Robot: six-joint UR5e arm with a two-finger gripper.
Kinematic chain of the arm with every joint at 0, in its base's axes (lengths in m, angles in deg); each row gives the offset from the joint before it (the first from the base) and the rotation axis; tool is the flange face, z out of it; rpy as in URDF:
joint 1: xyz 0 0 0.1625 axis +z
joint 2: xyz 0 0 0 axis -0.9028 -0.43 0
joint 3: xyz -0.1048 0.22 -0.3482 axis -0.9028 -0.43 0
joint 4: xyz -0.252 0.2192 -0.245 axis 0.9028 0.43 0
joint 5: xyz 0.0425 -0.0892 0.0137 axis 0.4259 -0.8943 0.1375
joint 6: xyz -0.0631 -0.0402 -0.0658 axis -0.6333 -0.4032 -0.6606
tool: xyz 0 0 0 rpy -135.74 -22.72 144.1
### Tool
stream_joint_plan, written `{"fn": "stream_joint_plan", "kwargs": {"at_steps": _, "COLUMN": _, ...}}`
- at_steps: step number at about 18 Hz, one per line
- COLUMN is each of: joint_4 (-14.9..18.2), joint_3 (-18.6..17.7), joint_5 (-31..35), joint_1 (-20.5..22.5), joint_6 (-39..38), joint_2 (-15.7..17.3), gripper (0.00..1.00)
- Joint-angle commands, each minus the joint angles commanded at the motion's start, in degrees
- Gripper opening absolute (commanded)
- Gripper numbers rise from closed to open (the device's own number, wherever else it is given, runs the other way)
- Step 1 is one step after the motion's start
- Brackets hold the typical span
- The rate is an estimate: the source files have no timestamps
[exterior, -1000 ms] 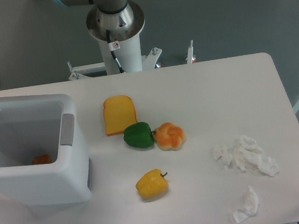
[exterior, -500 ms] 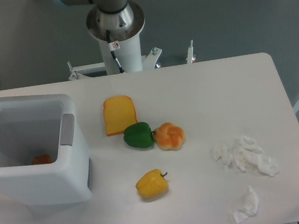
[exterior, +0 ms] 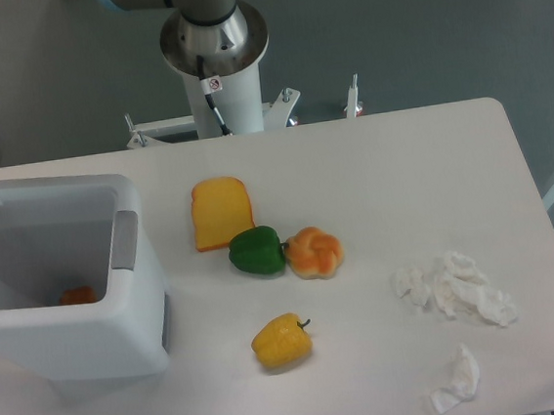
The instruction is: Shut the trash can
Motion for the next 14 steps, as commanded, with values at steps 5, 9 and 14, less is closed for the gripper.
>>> {"fn": "stream_joint_plan", "kwargs": {"at_steps": 5, "joint_4": 0.00, "joint_3": -0.44, "joint_5": 6.69, "joint_1": 1.31, "joint_6": 0.35, "joint_2": -0.18, "gripper": 1.00}}
{"fn": "stream_joint_plan", "kwargs": {"at_steps": 9, "joint_4": -0.17, "joint_3": -1.23, "joint_5": 7.49, "joint_1": 4.21, "joint_6": 2.45, "joint_2": 0.09, "gripper": 1.00}}
{"fn": "stream_joint_plan", "kwargs": {"at_steps": 14, "joint_4": -0.17, "joint_3": -2.37, "joint_5": 11.00, "joint_1": 5.89, "joint_6": 4.75, "joint_2": 0.17, "gripper": 1.00}}
